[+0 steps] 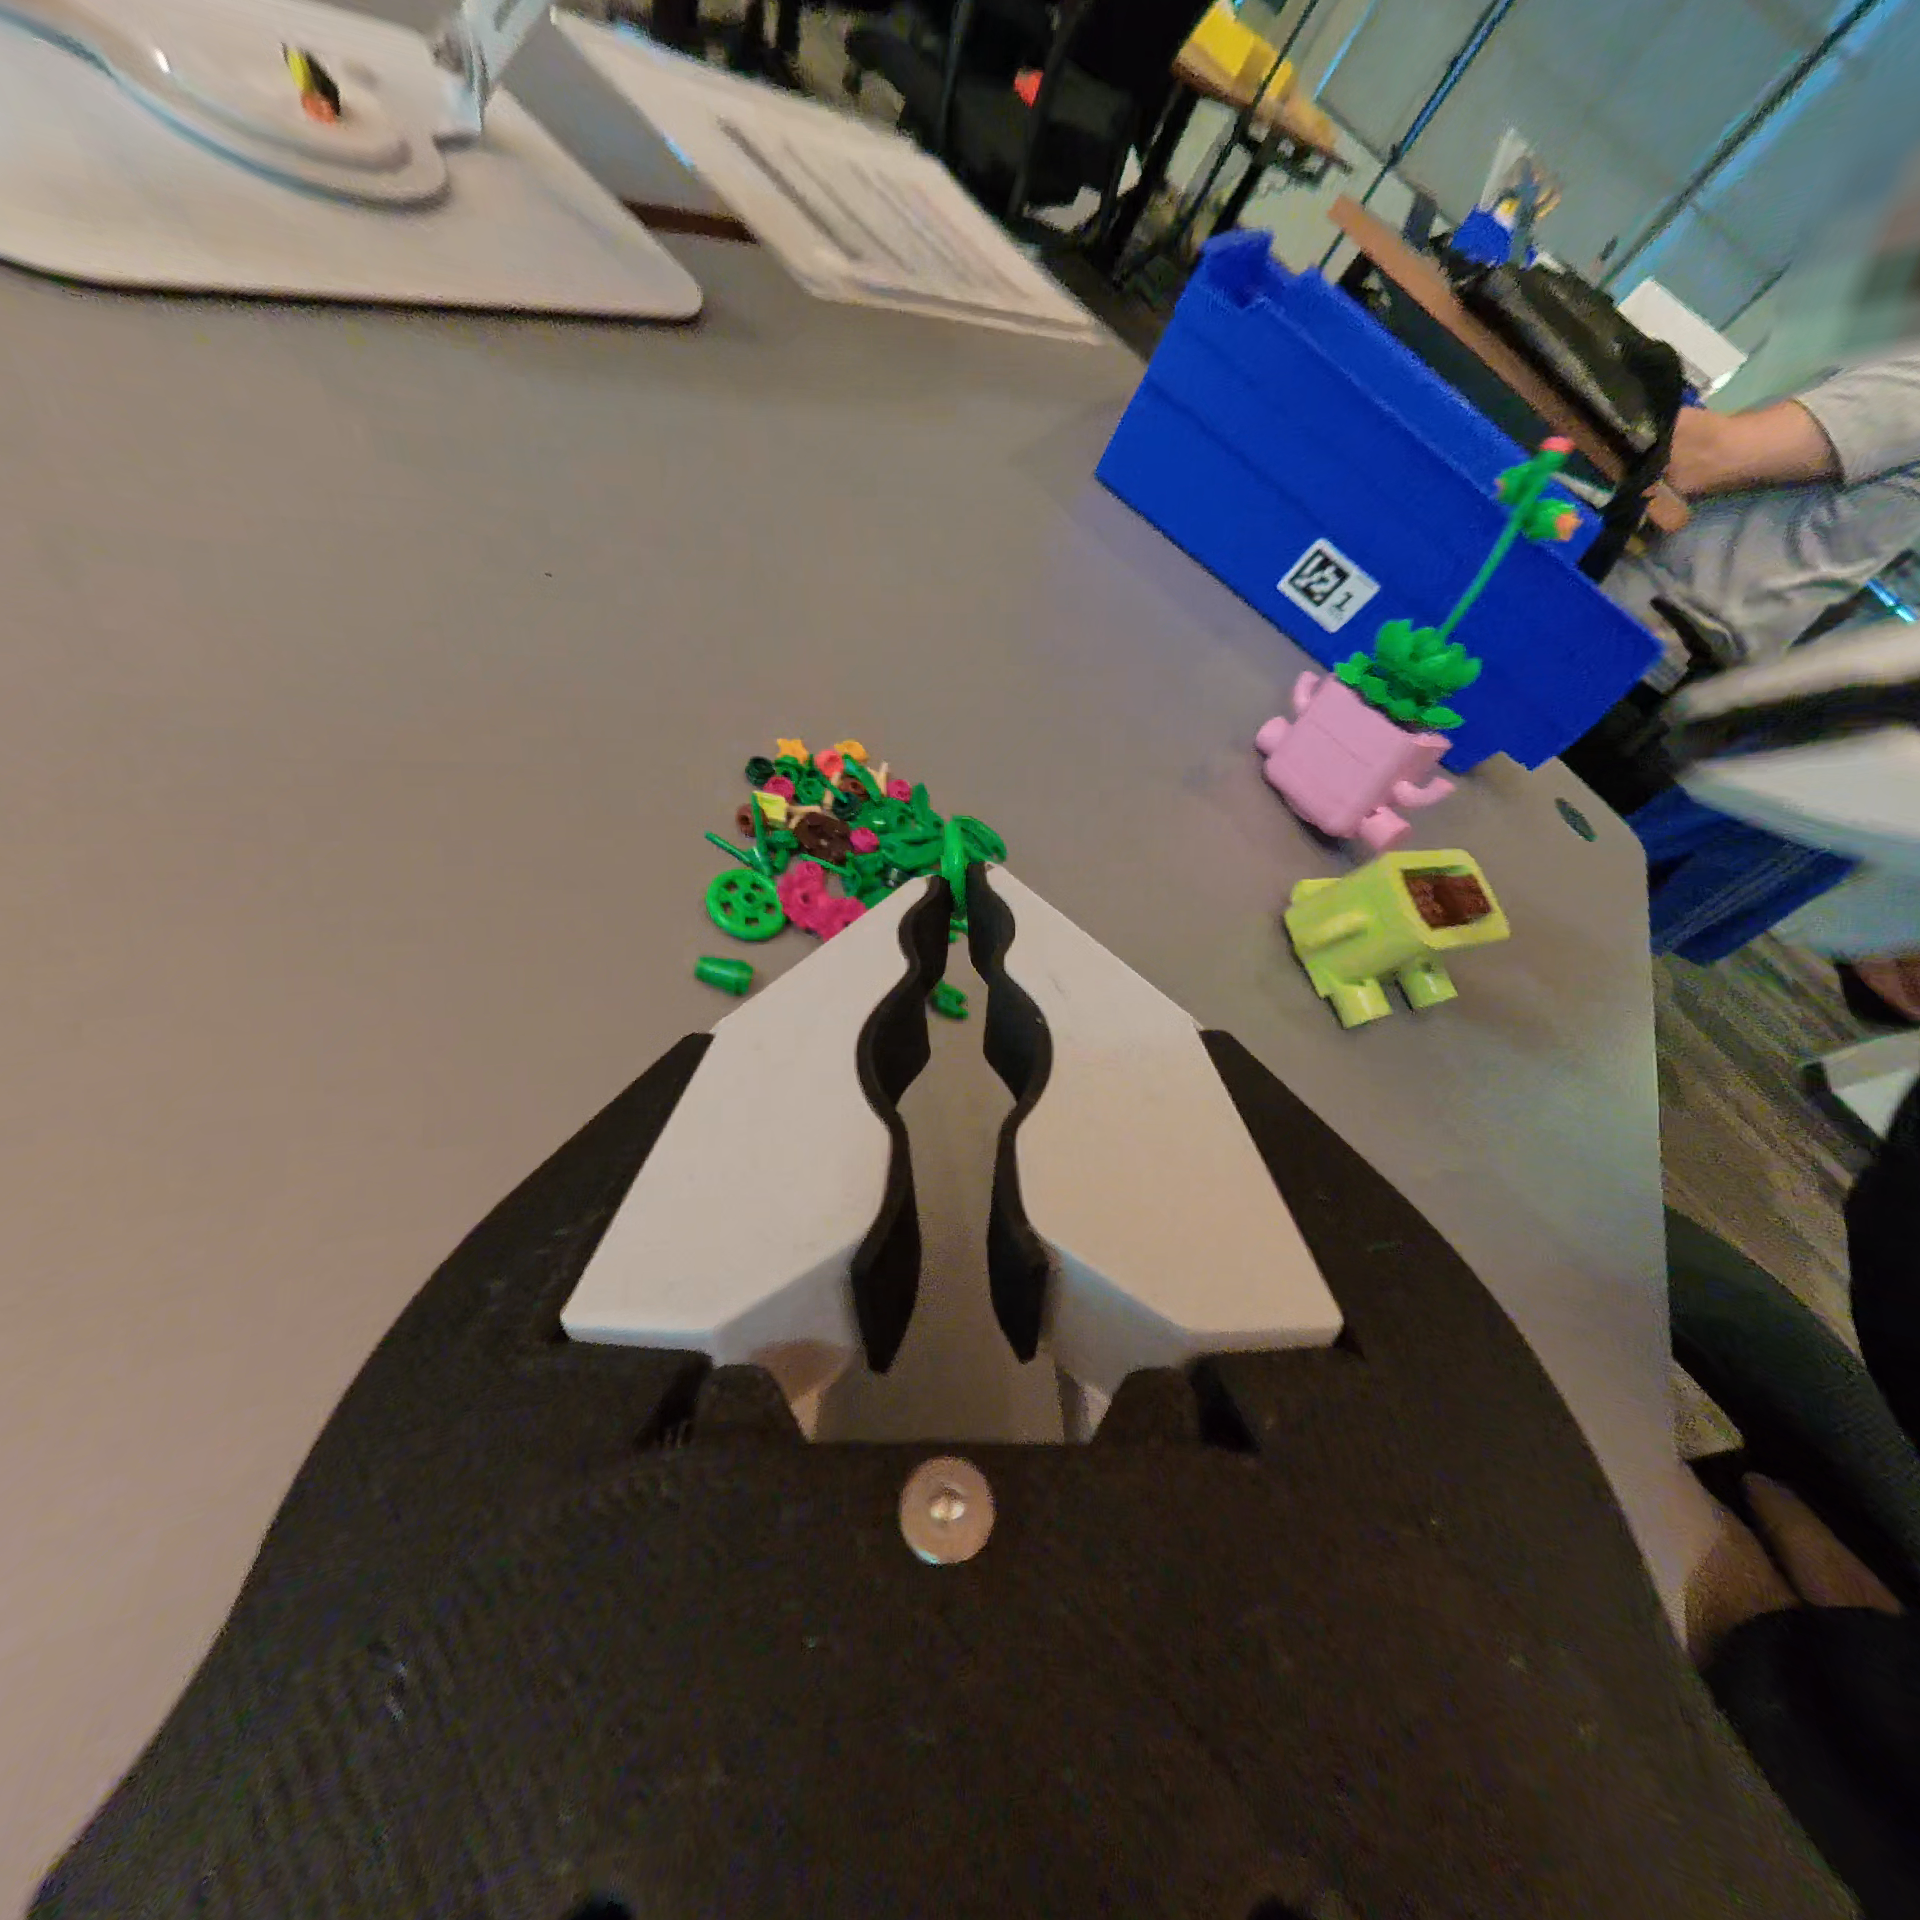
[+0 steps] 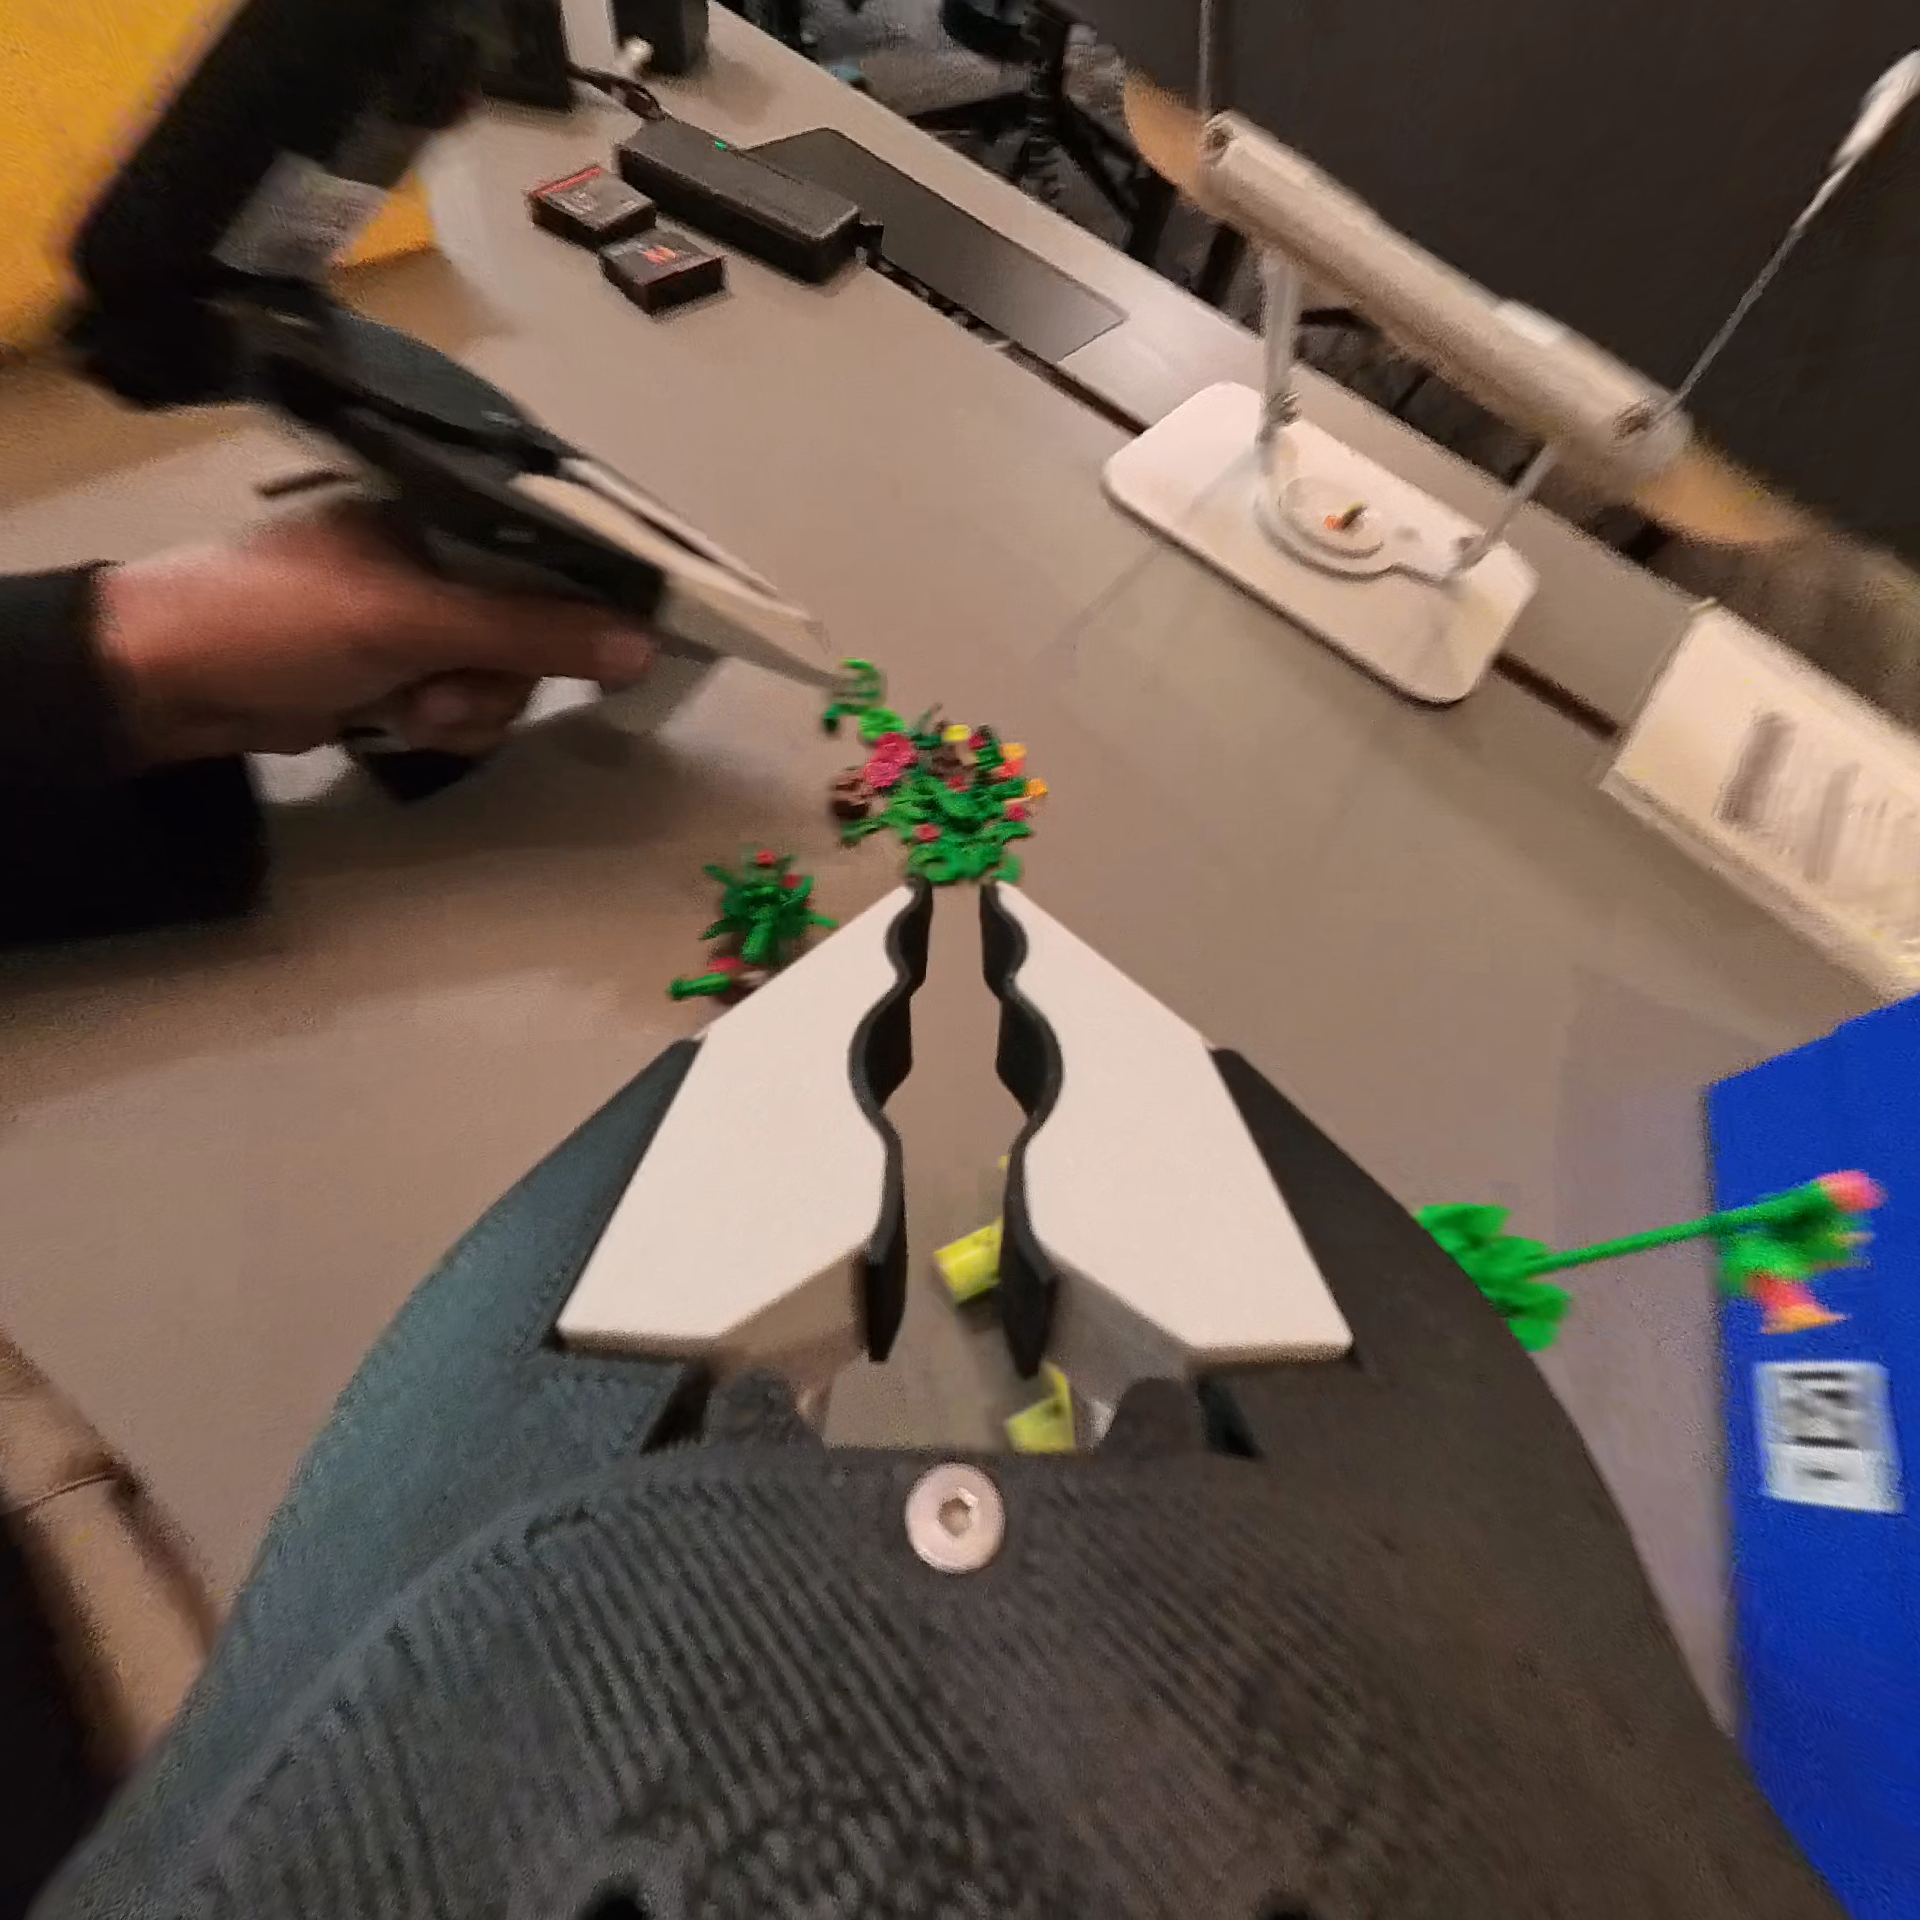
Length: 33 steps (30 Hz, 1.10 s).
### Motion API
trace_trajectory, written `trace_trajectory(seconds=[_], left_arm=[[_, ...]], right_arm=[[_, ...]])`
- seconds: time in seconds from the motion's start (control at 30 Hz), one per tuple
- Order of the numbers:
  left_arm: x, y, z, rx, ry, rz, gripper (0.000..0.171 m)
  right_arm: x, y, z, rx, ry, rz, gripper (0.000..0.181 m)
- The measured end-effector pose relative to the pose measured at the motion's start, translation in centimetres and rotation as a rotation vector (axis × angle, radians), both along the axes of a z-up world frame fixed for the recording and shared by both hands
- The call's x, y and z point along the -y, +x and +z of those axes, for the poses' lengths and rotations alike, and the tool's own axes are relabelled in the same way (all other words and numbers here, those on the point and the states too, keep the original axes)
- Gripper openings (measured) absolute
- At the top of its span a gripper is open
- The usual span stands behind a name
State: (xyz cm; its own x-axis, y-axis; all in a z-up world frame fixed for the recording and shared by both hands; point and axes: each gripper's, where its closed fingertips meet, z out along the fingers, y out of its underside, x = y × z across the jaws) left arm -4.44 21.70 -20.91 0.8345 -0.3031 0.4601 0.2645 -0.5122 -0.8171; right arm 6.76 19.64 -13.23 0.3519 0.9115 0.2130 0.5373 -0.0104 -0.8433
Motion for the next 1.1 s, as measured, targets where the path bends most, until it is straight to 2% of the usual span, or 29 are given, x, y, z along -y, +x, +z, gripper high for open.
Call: trace_trajectory(seconds=[0.07,0.13,0.3,0.5,0.67,0.77,0.87,0.97,1.0,1.1], left_arm=[[-1.2,0.4,-1.0,0.031,-0.073,-0.024,0.0],[-1.8,0.5,-1.8,0.039,-0.121,-0.028,0.0],[-2.5,0.1,-2.7,-0.013,-0.169,-0.001,0.001],[-2.7,-0.3,-3.5,-0.062,-0.212,0.011,0.0],[-1.6,-0.4,-1.6,-0.06,-0.087,0.033,0.011],[0.2,-0.1,0.4,0.002,0.042,0.033,0.017],[2.7,0.1,2.1,0.106,0.143,0.037,0.018],[5.0,0.2,3.4,0.219,0.217,0.04,0.014],[5.8,0.2,3.9,0.254,0.251,0.033,0.0],[7.1,0.0,5.1,0.292,0.338,0.053,0.0]], right_arm=[[2.1,0.1,-1.0,-0.047,-0.098,0.039,0.007],[3.7,0.3,-2.2,-0.049,-0.124,0.076,0.007],[4.8,1.6,-4.5,0.028,0.004,0.075,0.005],[6.1,1.4,-5.3,-0.048,-0.083,0.106,0.007],[6.4,1.7,-4.9,-0.16,-0.09,0.105,0.007],[6.7,1.7,-5.1,-0.258,-0.092,0.106,0.009],[7.2,1.4,-6.1,-0.271,-0.112,0.118,0.013],[7.0,0.9,-6.4,-0.243,-0.092,0.121,0.015],[7.0,0.7,-6.6,-0.228,-0.093,0.119,0.015],[6.7,0.0,-7.3,-0.191,-0.103,0.105,0.017]])
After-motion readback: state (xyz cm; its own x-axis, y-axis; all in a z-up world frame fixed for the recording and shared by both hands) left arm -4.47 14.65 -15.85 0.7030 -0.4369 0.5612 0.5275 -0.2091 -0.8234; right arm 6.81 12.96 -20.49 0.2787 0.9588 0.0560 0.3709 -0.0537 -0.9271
